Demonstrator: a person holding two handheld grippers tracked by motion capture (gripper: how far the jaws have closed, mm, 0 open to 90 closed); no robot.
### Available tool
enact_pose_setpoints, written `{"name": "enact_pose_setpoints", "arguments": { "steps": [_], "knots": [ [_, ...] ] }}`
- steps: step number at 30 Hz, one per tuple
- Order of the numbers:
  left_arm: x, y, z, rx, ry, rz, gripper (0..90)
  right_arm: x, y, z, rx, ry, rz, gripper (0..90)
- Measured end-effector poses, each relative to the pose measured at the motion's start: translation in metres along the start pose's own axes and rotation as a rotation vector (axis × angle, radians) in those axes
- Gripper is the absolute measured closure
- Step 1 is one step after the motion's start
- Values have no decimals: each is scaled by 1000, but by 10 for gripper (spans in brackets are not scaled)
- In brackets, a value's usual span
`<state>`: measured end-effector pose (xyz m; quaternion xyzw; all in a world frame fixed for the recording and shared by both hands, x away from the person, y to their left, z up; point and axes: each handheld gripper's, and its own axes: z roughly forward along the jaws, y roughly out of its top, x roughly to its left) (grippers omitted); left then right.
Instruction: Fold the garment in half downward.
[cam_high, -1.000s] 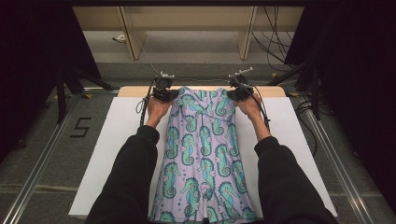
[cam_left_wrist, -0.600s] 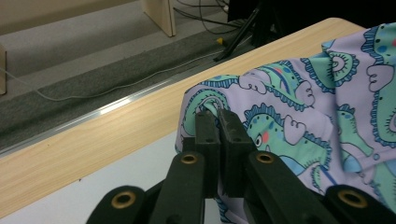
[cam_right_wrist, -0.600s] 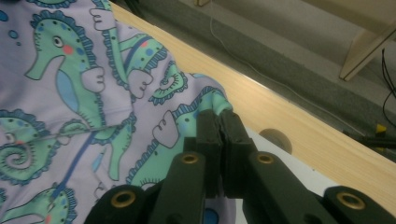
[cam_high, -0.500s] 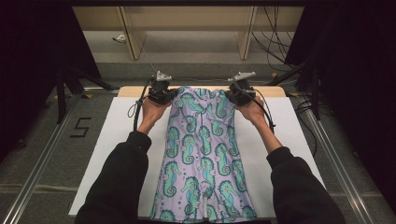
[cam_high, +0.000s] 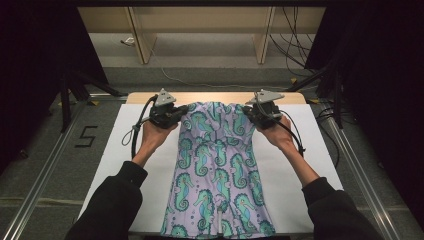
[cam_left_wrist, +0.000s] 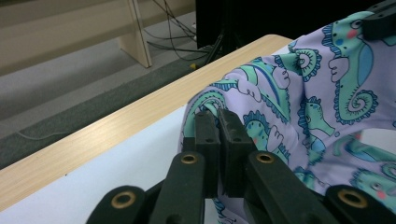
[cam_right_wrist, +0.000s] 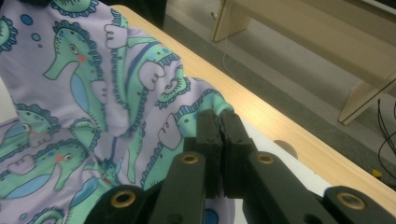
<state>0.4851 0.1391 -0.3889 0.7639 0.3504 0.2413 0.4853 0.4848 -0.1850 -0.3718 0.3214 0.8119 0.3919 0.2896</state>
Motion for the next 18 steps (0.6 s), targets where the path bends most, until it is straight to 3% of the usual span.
{"name": "enact_pose_setpoints", "arguments": {
  "steps": [7, 12, 16, 18],
  "knots": [
    [-16, -16, -24, -31, -18, 17, 871, 13, -14, -23, -30, 0, -27, 885],
    [-32, -33, -35, -16, -56, 48, 871, 25, -29, -37, -32, -1, -53, 885],
    [-43, -42, -40, 15, -35, 110, 871, 34, -39, -42, -17, 17, -62, 884],
    [-44, -46, -41, 16, -43, 101, 871, 38, -43, -43, -8, 21, -74, 885]
  ]
}}
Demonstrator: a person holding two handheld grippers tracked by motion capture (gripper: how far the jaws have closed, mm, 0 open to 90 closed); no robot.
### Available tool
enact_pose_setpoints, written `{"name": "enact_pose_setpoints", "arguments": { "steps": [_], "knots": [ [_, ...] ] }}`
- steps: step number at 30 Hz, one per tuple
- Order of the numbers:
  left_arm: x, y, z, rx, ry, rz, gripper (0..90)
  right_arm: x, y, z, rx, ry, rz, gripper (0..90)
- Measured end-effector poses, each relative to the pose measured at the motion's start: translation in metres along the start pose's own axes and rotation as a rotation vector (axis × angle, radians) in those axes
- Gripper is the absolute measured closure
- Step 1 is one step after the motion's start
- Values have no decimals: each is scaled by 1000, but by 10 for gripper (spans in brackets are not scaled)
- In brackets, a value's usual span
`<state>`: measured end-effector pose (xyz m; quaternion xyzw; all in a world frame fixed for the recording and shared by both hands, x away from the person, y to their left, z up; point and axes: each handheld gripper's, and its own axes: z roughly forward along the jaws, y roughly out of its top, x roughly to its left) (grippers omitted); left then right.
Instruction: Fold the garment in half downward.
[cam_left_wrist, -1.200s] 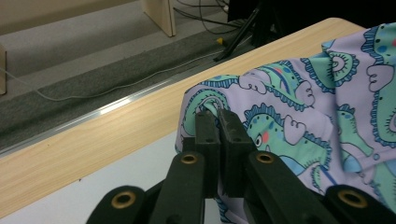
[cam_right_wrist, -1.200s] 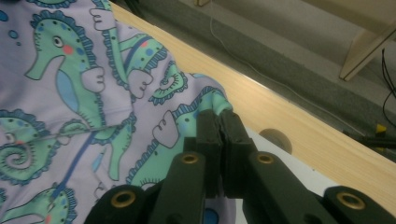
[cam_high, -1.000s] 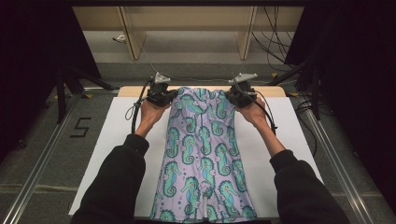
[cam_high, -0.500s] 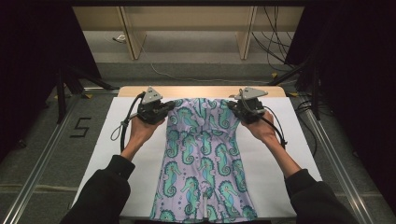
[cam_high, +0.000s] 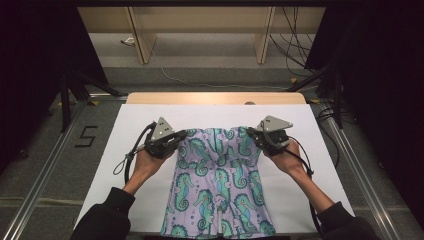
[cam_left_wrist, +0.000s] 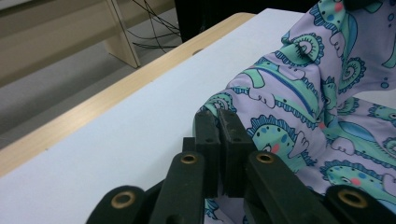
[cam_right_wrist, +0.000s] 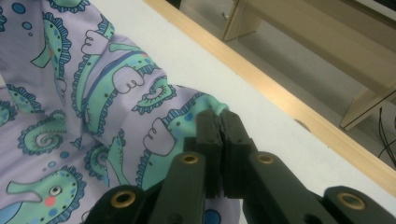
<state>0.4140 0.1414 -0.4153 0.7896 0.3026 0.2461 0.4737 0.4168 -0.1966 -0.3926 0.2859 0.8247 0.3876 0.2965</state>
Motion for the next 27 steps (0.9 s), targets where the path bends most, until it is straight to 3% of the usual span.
{"name": "enact_pose_setpoints", "arguments": {
  "steps": [8, 15, 19, 22, 27],
  "knots": [
    [-14, -13, -11, 2, -34, 5, 871, 14, -11, -6, 0, 1, -10, 884],
    [-25, -26, -19, 46, -71, 33, 870, 31, -21, -13, 15, 9, -55, 884],
    [-29, -36, -22, 72, -95, 20, 868, 39, -26, -17, 21, 19, -65, 884],
    [-32, -42, -24, 99, -106, 24, 868, 46, -30, -17, 35, 17, -102, 884],
    [-39, -53, -26, 132, -131, 32, 867, 50, -35, -23, 44, 38, -98, 883]
  ]
}}
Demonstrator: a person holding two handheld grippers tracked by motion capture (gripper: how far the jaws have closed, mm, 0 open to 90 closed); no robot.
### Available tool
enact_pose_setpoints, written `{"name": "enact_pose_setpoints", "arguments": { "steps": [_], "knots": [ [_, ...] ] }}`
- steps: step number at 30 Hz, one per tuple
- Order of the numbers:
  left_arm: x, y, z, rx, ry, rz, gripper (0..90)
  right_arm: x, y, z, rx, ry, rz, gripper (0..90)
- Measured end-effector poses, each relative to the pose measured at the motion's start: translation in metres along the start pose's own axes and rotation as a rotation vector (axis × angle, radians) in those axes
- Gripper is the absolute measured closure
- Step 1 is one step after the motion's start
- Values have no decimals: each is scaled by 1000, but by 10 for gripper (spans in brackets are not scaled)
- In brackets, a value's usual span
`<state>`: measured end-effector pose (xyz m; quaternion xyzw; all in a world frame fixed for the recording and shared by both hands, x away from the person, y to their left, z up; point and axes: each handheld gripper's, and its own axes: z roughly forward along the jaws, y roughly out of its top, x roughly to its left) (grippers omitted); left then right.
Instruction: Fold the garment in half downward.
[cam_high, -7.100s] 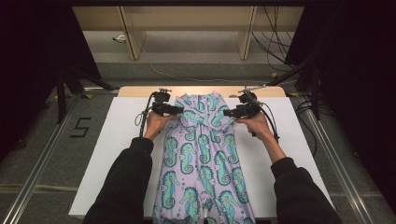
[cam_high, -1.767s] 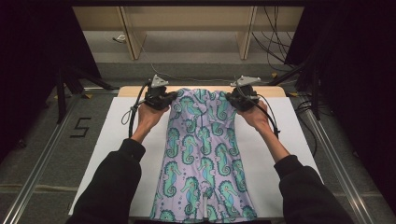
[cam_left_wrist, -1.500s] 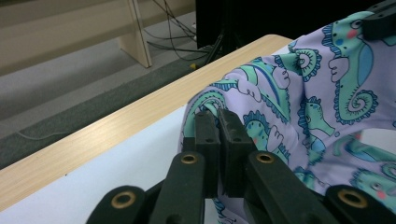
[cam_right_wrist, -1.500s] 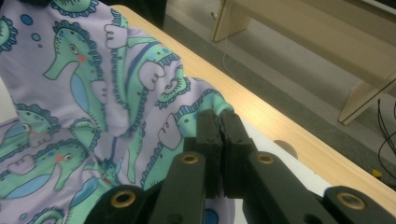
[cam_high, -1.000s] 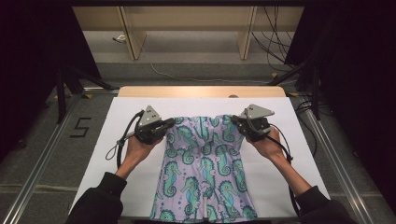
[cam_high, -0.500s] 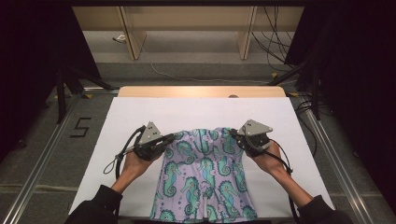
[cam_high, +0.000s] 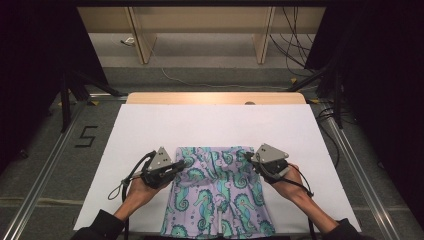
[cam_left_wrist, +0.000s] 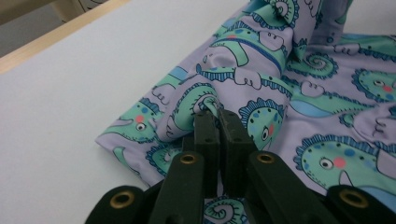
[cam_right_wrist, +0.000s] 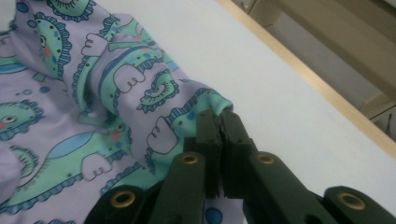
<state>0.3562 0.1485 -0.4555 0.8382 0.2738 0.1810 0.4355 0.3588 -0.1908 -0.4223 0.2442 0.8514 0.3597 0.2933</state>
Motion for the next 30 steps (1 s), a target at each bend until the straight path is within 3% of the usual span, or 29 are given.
{"name": "enact_pose_setpoints", "arguments": {
  "steps": [10, 20, 30],
  "knots": [
    [-12, -13, 2, 104, -58, 26, 864, 19, -18, -8, 67, 69, -12, 882],
    [-15, -21, 4, 160, -75, 26, 863, 31, -30, -10, 140, 124, 12, 881],
    [-17, -26, 9, 225, -82, 44, 861, 42, -41, -2, 239, 161, -13, 880]
  ]
}}
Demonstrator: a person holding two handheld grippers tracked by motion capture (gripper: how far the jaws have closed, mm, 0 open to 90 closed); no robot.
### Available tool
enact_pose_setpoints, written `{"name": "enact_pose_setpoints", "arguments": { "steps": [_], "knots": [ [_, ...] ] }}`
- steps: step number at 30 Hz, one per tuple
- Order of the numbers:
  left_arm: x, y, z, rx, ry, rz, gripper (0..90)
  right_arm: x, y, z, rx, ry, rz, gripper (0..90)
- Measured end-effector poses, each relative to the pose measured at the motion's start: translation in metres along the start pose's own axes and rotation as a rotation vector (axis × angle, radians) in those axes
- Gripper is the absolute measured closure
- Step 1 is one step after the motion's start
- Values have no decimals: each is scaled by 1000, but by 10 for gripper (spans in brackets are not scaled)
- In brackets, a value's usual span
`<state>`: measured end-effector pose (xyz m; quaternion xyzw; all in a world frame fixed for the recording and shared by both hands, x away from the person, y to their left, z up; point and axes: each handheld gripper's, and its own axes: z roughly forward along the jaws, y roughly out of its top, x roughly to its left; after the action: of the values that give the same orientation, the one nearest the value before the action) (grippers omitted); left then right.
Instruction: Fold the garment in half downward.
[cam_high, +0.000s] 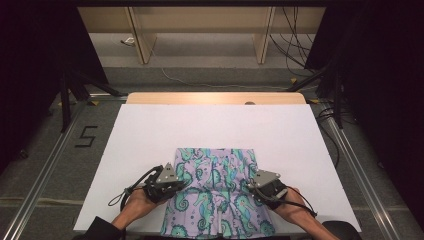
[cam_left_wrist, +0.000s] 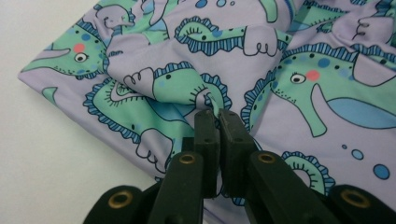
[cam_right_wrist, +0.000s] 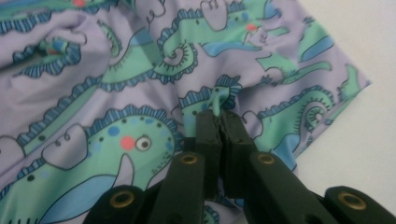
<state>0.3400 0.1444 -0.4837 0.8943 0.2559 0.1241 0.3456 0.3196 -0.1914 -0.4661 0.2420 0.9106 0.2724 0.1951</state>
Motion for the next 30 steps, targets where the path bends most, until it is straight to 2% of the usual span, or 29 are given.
{"name": "enact_pose_setpoints", "arguments": {
  "steps": [5, 8, 12, 13, 15, 17, 19, 21, 24, 26, 28, 30],
  "knots": [
    [-1, -1, 1, 12, 1, 13, 860, 5, -3, 6, 41, 3, -29, 877],
    [-2, -1, 2, 19, -1, 15, 858, 6, -3, 8, 55, 12, -26, 873],
    [-1, -2, 2, 12, -12, -5, 828, 5, -4, 9, 59, 21, -6, 851],
    [-1, -2, 2, 11, -21, -9, 802, 4, -4, 9, 58, 23, -1, 840],
    [-1, 0, -1, 1, -42, -14, 670, 3, -4, 9, 64, 39, 23, 730],
    [-2, 2, -6, -38, -22, -26, 559, 2, -2, 8, 71, 32, 39, 630],
    [-1, 5, -11, -71, -17, -58, 462, -3, 0, 3, 26, 49, 77, 550],
    [3, 9, -16, -109, -10, -94, 405, -10, 2, -4, -20, 73, 129, 462],
    [8, 14, -21, -159, -5, -154, 360, -19, 6, -15, -123, 82, 192, 393],
    [12, 19, -23, -170, 12, -187, 320, -25, 10, -21, -175, 97, 245, 370],
    [15, 23, -23, -168, 37, -206, 294, -30, 13, -22, -195, 103, 267, 355],
    [18, 26, -22, -170, 50, -234, 263, -34, 16, -21, -191, 99, 271, 332]
  ]
}}
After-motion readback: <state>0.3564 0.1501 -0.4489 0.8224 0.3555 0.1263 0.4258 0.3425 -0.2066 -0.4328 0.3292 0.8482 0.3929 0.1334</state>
